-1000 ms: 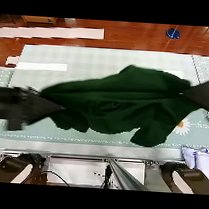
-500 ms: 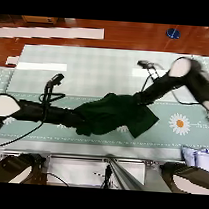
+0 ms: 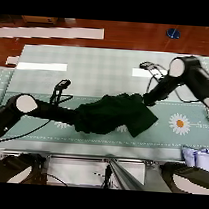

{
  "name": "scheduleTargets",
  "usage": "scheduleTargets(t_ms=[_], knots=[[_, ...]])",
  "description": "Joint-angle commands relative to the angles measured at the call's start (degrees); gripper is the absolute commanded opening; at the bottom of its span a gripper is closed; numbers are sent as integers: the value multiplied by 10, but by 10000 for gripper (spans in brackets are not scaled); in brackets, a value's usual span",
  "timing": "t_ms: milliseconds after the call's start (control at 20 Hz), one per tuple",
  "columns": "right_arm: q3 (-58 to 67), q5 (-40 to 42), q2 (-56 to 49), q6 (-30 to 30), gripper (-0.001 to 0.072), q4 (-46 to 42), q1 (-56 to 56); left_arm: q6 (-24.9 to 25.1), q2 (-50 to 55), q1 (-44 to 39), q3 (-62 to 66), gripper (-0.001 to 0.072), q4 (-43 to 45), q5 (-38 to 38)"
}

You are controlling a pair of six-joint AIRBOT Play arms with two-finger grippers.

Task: Fold the shirts.

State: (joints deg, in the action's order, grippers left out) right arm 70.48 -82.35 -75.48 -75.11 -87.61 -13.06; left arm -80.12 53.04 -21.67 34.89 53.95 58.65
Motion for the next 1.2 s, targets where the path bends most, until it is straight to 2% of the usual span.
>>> scheduleTargets(t_ms=[0,100,200,250,450,600,750,1150], knots=[[0,-17,40,4,493,-33,118,2,6,0,-1,37,20,14],[-27,-15,40,10,493,81,230,2,6,0,-1,37,21,20],[-76,-16,40,48,493,202,322,2,6,0,-1,37,22,20],[-104,-17,40,63,493,231,355,2,6,0,-1,37,22,20],[-210,15,40,89,493,226,394,2,6,0,-1,37,22,20],[-275,66,40,106,493,267,389,2,6,0,-1,37,22,20],[-308,93,40,125,493,315,389,2,6,0,-1,37,22,20],[-372,166,36,126,491,388,389,2,6,0,-1,37,22,20]])
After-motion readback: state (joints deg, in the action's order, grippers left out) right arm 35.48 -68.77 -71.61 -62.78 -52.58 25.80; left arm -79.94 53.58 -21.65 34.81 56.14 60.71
